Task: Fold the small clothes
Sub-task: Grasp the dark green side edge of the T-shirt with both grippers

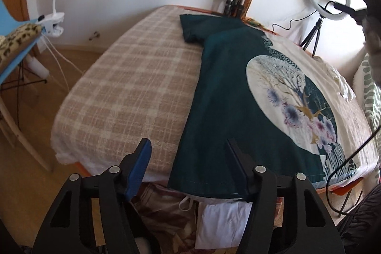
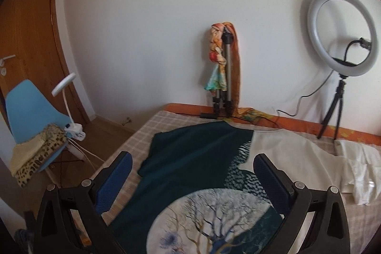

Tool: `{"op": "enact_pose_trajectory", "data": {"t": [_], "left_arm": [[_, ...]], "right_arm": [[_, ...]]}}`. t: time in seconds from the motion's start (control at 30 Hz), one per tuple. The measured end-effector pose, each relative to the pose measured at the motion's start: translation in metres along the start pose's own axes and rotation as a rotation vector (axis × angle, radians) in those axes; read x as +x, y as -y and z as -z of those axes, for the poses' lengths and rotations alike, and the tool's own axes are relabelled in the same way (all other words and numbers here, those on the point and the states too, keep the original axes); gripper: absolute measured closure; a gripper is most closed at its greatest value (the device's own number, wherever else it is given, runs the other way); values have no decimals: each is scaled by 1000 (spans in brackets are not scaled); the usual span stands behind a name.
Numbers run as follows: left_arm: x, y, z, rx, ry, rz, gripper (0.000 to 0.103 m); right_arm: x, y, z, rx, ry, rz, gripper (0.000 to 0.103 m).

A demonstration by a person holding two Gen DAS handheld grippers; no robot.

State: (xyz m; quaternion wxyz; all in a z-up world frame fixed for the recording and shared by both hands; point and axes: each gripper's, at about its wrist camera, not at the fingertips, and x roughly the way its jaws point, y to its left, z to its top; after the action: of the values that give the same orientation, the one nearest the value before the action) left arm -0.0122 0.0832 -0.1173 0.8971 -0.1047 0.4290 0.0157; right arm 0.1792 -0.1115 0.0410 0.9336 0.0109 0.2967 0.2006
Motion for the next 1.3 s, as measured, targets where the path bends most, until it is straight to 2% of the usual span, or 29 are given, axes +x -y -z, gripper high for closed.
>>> {"op": "enact_pose_trajectory", "data": {"t": [0.1, 0.3, 0.43, 0.57, 0.63, 0.73, 0.8, 1.0, 1.2, 1.27, 1.3], "left_arm": [[7, -4, 2, -10, -16, 3, 46], [16, -11, 5, -35, -42, 20, 53], [20, -14, 7, -37, -55, 40, 58], [24, -13, 8, -29, -60, 61, 65], [24, -14, 8, -29, -58, 67, 69], [24, -15, 8, -27, -56, 90, 81], [26, -15, 9, -20, -58, 97, 92], [27, -23, 8, -75, -64, 163, 99], [28, -29, 8, -115, -66, 206, 101], [27, -30, 8, -117, -63, 211, 101], [26, -29, 8, -116, -60, 215, 101]], "right_arm": [[37, -11, -18, 22, -57, -65, 1], [119, -35, -42, 17, -184, -93, 7], [178, -48, -42, 16, -289, -117, 19], [240, -66, -36, 24, -389, -141, 26], [267, -77, -32, 26, -434, -156, 34], [303, -93, -26, 14, -481, -146, 39], [326, -102, -21, 9, -513, -143, 42], [376, -118, -8, -18, -572, -84, 47], [399, -125, -3, -73, -607, -5, 50], [404, -127, -2, -106, -615, 17, 55], [405, -127, -1, -126, -611, 29, 61]]}}
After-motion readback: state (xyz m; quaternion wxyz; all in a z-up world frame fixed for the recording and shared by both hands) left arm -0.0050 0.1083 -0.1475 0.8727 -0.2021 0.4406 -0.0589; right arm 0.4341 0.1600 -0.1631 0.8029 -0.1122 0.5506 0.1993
